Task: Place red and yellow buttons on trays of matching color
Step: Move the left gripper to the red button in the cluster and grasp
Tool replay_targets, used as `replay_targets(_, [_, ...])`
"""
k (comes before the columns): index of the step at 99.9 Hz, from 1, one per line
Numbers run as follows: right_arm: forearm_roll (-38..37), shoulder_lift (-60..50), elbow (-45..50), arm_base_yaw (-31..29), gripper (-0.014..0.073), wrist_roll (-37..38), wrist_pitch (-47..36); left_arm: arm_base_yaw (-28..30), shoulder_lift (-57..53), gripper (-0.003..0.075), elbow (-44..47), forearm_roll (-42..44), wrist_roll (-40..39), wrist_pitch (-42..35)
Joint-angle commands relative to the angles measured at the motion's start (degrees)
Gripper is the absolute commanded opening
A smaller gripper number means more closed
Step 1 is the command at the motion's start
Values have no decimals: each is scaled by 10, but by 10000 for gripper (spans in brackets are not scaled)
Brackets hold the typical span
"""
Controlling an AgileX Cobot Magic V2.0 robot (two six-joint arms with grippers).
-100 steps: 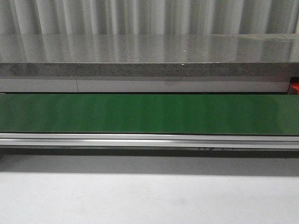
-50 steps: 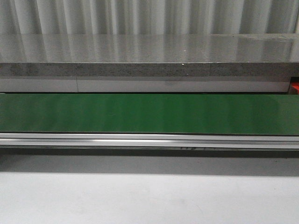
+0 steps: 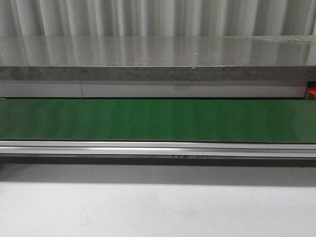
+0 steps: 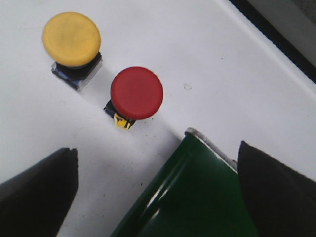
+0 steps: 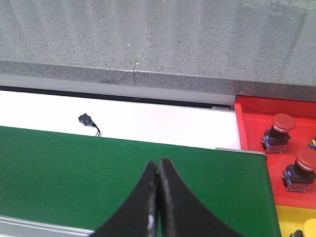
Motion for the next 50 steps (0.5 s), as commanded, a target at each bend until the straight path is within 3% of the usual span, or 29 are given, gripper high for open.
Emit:
replay_targets(1, [6,0,-16,2,-69,-4,-38,1,-4,619,-37,-4,0,-24])
replay_targets(50, [6,0,-16,2,-69,-4,-38,29,60,619,-77,-2,-10,-15])
